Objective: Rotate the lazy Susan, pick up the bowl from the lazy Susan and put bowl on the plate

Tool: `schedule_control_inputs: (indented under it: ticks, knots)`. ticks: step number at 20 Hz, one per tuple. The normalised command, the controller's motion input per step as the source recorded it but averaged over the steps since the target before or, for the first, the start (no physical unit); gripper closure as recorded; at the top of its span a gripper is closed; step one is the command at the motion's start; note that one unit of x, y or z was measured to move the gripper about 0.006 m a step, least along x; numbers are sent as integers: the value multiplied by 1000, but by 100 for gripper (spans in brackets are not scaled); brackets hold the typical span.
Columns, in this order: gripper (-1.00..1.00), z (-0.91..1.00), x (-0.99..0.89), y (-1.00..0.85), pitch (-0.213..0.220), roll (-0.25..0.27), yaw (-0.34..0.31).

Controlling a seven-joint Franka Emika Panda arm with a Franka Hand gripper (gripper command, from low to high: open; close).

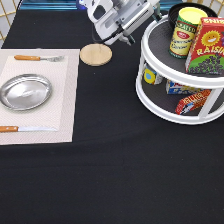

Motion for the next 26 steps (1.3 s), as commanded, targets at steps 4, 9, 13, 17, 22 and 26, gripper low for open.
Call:
schedule_control_inputs:
  ticks: [4,9,13,17,22,26]
  knots:
    - [-100,-21,-43,194,43,-13,3]
    - [-100,-210,21,129,73,-4,0]
    - [-100,-315,-154,44,23,0,0]
    - [-100,-74,-92,0,0,-37,0]
    - [-100,0,173,21,0,-63,0]
    - [-100,-1,436,0,0,-59,0]
